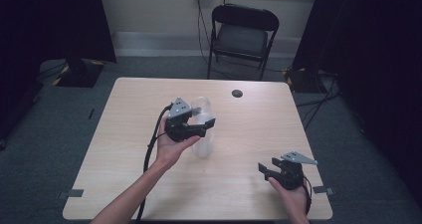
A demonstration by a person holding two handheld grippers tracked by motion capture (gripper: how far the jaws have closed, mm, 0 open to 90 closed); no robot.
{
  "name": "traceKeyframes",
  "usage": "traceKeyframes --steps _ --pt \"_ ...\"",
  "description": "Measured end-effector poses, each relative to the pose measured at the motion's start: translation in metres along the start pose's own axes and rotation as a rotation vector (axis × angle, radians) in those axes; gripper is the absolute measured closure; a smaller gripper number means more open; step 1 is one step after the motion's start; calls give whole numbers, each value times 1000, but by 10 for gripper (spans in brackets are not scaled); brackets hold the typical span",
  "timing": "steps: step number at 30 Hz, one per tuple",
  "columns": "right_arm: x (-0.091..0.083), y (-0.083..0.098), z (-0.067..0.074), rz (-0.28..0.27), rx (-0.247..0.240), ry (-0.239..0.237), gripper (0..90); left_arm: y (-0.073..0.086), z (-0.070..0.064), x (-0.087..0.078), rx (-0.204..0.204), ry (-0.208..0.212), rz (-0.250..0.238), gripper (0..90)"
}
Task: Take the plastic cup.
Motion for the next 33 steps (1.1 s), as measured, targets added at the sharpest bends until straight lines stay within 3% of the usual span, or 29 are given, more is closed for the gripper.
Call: traceKeyframes --steps 12,18,23,29,31,33 --pt "-1 -1 1 -7 -7 -3 368 -17 1 -16 7 1 -61 332" --pt "-2 -2 1 -12 -5 6 368 -20 -5 -24 -28 23 -76 331" --pt "-2 -2 3 -11 -9 2 368 -18 -9 -34 -21 39 -61 330" --pt "-2 -2 8 -10 -18 -8 368 -10 -6 -47 -71 60 -25 330" --pt "-2 -3 11 -15 -23 -12 368 -5 -4 -50 -83 33 -14 330" --pt "-3 -4 13 -21 -27 -17 368 0 -3 -52 -101 48 4 330"
Point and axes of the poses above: each handheld gripper's, and its own axes: x roughly forward along the jaws, y roughly out of its underside, z roughly to its left, the point moved 8 cm from there along x, roughly forward along the jaws, and after that the axes turned 4 degrees about -y, right-handed, at the moved point
